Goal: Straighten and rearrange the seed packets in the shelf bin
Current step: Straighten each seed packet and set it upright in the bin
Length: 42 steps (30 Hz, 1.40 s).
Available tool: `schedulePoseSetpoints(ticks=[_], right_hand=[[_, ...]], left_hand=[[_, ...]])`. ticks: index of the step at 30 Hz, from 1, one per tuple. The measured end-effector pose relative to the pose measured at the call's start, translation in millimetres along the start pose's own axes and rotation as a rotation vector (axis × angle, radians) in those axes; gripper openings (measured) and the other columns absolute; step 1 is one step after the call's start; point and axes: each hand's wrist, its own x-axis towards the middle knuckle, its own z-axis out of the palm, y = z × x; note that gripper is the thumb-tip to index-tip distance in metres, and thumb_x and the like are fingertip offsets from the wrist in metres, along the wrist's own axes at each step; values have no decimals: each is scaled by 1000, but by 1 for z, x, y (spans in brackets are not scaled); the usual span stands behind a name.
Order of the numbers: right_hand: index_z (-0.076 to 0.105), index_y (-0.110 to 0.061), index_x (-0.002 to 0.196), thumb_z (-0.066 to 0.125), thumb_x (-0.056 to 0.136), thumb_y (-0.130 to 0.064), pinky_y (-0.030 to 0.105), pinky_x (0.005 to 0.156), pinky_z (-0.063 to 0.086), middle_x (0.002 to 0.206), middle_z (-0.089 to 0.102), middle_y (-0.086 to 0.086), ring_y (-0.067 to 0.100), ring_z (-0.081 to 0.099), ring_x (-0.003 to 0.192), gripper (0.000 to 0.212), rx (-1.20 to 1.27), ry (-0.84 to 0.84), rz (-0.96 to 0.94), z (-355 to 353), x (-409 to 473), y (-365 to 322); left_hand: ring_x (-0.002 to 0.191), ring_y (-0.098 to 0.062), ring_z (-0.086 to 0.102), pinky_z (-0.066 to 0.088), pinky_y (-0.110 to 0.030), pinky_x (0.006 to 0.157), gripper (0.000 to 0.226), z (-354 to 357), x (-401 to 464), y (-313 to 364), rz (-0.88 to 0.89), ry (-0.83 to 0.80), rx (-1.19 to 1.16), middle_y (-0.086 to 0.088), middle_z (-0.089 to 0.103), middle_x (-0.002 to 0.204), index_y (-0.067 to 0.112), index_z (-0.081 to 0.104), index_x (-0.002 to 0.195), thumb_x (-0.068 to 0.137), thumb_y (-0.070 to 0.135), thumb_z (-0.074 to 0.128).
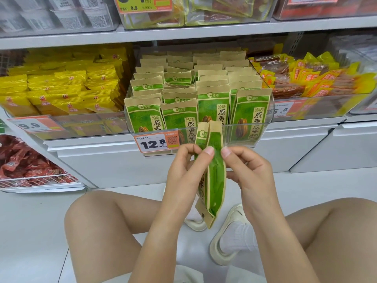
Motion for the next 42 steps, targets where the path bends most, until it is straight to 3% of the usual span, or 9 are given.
schedulePoseSetpoints(ticks=[6, 11, 16, 20, 25, 29, 32, 35, 42], right_hand=[[68, -13, 74, 62, 88, -7, 18, 55, 50, 63, 67, -5, 5, 62, 60, 16, -57, 41, -56, 5, 3, -2], [70, -14, 74, 63, 88, -9, 22, 59, 53, 66, 69, -5, 9, 64, 63, 16, -44, 111, -108, 1, 12, -11], [69, -18, 74, 65, 88, -11, 36, 67, 56, 66, 69, -8, 8, 63, 66, 16, -97, 173, -140, 3, 20, -15], [69, -17, 75, 65, 88, -12, 30, 64, 56, 65, 68, -9, 6, 63, 65, 14, -105, 153, -138, 4, 23, -16], [69, -12, 81, 62, 88, -14, 26, 64, 56, 72, 70, -5, 11, 66, 70, 10, -33, 56, -85, 0, 23, -14], [67, -12, 81, 72, 74, -25, 17, 64, 52, 70, 70, -9, 4, 66, 70, 15, -89, -72, -2, -7, 15, -9], [66, -11, 82, 83, 67, -26, 19, 69, 52, 75, 71, -5, 8, 66, 71, 27, -165, -158, 70, -11, 10, -1], [66, -7, 79, 74, 64, -24, 16, 67, 50, 68, 69, -4, 7, 65, 65, 25, -135, -163, 96, -12, 8, 2], [68, -5, 75, 67, 82, -10, 10, 67, 45, 73, 72, -8, 1, 64, 68, 8, -109, -185, 40, -12, 7, 5]], left_hand=[[76, -5, 61, 50, -17, 67, 38, -2, 1, -6, -19, -38, 29, 10, 64, 79, 12, 52, 101, 79, 41, 62], [121, -5, 58, 50, -24, 97, 80, -10, 1, -15, -6, -192, 93, 19, 62, 128, 34, 40, 140, 69, 43, 75], [110, -2, 62, 46, -15, 89, 62, -9, 0, -16, 33, -184, 276, 25, 66, 115, 57, 51, 118, 61, 51, 76], [110, -1, 61, 45, -21, 95, 56, -9, 1, -15, 63, -133, 330, 23, 66, 116, 67, 50, 111, 62, 55, 74], [112, -3, 61, 52, -26, 95, 72, -11, 5, -14, 21, -56, 240, 13, 64, 122, 41, 54, 125, 59, 46, 81], [111, -11, 65, 51, -16, 81, 66, -10, 7, -10, -17, 11, 4, 7, 70, 119, 22, 59, 127, 66, 34, 81], [116, -11, 63, 49, -21, 89, 63, -9, 9, -10, 9, 88, -54, 4, 71, 117, 22, 62, 124, 66, 41, 79], [110, -11, 65, 49, -22, 88, 53, -9, 9, -10, 22, 105, -69, 5, 72, 112, 20, 64, 122, 73, 34, 77], [106, -14, 67, 52, -24, 94, 42, -9, 5, -8, 14, 66, -77, -3, 72, 114, 14, 67, 120, 82, 32, 66]])
